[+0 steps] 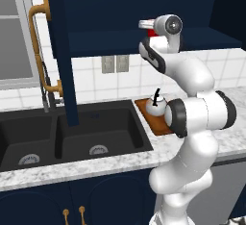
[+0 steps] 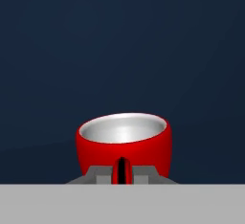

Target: Pick the kettle from the counter and place it on the tray. Then pick the mug from the cabinet and place it on the tray. Then close the cabinet doors.

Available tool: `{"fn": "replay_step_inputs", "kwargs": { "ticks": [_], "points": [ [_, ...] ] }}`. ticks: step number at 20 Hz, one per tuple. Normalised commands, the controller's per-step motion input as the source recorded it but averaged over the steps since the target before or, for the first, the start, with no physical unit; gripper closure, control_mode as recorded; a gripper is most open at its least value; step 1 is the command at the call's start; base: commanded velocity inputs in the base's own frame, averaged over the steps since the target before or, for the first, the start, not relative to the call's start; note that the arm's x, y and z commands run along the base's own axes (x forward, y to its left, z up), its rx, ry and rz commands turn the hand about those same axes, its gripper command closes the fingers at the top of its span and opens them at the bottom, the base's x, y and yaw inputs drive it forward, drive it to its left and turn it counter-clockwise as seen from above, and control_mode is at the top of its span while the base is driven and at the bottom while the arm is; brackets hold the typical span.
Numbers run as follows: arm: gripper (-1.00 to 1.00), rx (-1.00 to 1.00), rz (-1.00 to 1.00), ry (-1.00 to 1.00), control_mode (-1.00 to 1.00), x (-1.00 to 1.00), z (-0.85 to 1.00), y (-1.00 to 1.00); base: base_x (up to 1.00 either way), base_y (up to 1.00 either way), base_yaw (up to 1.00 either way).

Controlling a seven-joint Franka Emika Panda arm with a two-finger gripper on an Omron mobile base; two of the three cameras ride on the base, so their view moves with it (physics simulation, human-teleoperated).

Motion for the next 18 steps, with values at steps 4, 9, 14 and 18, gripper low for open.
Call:
{"fn": "replay_step_inputs", "kwargs": {
  "ticks": [4, 9, 14, 18],
  "points": [
    [1.00, 0.00, 0.00, -0.02, -1.00, -0.10, -0.01, -0.02, 0.00, 0.00, 0.00],
    [1.00, 0.00, 0.00, -0.14, -1.00, -0.65, 0.11, -0.02, 0.00, 0.00, 0.00],
    [1.00, -0.01, 0.07, -0.02, -1.00, -0.90, 0.25, 0.00, 0.00, 0.00, 0.00],
    [1.00, -0.01, 0.20, 0.00, -1.00, -0.80, 0.38, -0.13, 0.00, 0.00, 0.00]
  ]
}}
